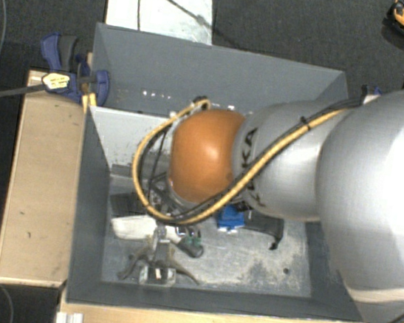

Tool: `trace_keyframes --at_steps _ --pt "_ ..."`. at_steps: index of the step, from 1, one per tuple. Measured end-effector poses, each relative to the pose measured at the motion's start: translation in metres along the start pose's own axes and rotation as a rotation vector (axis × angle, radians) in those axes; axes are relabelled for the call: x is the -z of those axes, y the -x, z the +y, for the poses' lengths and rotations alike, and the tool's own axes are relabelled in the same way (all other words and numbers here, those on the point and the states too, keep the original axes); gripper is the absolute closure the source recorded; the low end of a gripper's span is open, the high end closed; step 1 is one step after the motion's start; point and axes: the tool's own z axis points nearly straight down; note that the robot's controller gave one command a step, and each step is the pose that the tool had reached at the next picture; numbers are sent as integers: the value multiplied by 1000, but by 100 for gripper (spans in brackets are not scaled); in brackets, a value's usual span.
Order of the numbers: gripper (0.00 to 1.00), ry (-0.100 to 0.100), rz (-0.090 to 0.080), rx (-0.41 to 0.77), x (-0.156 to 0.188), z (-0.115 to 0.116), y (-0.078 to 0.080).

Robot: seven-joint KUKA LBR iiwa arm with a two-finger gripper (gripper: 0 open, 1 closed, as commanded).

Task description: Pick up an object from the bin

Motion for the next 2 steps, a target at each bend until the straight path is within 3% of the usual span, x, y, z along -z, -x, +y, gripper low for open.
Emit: trace_keyframes --at_steps 1,2 --pt "0 3 4 106 -16 3 13" --pt "0 2 -1 -74 -21 11 38"
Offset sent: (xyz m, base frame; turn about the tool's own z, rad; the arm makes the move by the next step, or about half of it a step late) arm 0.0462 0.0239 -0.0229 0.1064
